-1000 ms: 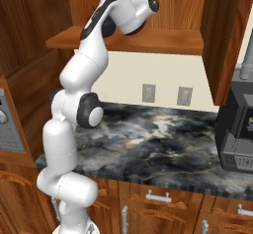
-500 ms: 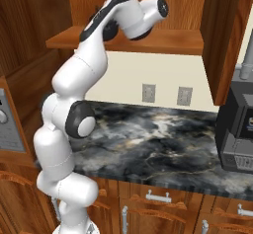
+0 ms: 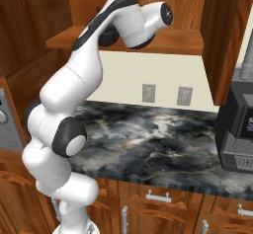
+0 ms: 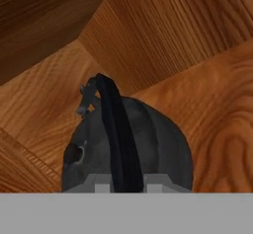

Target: Open the cabinet, pick the kettle from the cabinet, and place it in the sink.

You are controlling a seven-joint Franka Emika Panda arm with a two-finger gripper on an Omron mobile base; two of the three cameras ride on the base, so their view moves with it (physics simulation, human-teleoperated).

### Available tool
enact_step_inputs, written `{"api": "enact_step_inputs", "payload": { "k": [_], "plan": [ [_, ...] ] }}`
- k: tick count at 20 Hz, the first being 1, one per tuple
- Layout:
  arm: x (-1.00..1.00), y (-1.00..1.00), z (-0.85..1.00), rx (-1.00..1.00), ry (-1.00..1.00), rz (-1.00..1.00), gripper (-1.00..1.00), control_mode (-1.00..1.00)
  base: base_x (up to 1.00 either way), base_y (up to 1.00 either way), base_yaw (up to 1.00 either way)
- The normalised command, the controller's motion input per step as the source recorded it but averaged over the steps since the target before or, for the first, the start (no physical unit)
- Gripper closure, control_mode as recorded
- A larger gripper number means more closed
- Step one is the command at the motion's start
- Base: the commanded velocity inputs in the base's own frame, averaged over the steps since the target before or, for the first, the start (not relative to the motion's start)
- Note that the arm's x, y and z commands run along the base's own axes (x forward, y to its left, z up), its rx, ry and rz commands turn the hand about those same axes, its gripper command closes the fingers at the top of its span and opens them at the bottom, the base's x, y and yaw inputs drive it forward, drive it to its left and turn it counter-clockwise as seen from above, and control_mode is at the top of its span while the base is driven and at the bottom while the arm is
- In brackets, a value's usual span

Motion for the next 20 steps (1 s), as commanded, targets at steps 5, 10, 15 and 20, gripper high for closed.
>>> {"api": "enact_step_inputs", "payload": {
  "k": [5,10,15,20],
  "plan": [
    [-0.65,-0.06,0.00,0.01,0.01,-0.08,1.00,-1.00,0.00,0.00,0.00],
    [-0.67,-0.05,0.00,0.00,0.01,-0.08,1.00,-1.00,0.00,0.00,0.00],
    [-0.70,-0.01,-0.01,0.00,0.00,-0.08,1.00,-1.00,0.00,0.00,0.00],
    [-0.74,-0.03,-0.12,0.00,0.00,-0.07,1.00,-1.00,0.00,0.00,0.00]
  ]
}}
